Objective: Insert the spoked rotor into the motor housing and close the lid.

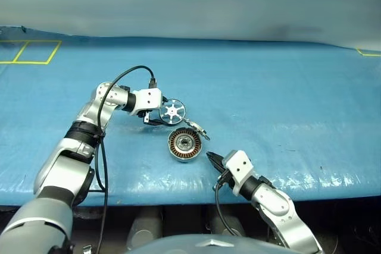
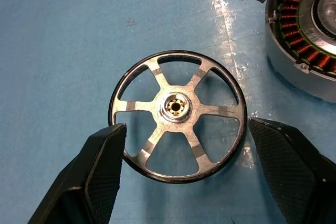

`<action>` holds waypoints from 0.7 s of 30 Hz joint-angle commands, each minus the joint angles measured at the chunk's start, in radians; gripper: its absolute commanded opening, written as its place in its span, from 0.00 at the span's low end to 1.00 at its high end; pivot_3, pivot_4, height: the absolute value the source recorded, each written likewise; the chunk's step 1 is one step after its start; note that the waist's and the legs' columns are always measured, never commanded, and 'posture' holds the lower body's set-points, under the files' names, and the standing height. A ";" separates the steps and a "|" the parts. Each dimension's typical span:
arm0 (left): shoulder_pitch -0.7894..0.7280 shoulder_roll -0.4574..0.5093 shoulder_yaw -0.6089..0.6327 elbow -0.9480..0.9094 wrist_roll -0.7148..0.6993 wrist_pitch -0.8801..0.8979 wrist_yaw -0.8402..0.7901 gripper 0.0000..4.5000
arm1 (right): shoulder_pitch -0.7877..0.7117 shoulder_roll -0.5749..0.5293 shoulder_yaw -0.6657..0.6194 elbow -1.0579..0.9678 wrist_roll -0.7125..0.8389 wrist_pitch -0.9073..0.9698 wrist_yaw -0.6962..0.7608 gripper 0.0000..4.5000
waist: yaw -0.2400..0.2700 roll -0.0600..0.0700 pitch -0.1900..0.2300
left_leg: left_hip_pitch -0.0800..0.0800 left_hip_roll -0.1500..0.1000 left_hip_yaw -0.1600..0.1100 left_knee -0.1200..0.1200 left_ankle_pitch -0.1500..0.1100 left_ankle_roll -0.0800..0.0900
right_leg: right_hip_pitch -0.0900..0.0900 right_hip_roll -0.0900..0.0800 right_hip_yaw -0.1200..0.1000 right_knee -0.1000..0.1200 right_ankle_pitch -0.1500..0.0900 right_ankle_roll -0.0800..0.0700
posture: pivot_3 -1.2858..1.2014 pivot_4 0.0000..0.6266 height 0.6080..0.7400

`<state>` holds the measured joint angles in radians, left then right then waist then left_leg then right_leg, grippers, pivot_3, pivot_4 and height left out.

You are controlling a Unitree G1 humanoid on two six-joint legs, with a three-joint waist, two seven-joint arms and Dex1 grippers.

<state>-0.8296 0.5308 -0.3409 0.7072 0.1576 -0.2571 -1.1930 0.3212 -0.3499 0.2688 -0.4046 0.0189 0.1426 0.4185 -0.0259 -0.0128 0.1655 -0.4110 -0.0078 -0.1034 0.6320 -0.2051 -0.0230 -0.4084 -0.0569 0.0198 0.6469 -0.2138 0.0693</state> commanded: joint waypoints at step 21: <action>-0.085 -0.035 -0.035 0.115 0.084 -0.078 0.047 0.19 | 0.004 0.011 -0.010 -0.023 0.014 0.015 -0.003 0.00 | -0.001 0.000 0.000 | 0.000 0.000 0.000 0.002 0.000 0.000 | 0.000 0.000 0.001 0.001 0.001 0.002 | 0.52 0.24 1.00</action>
<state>-0.8845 0.4954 -0.3828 0.8199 0.2367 -0.3173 -1.1526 0.3234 -0.3418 0.2683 -0.4046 0.0203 0.1621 0.4144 -0.0268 -0.0128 0.1655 -0.4111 -0.0082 -0.1034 0.6342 -0.2048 -0.0225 -0.4081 -0.0567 0.0209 0.6484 -0.2126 0.0711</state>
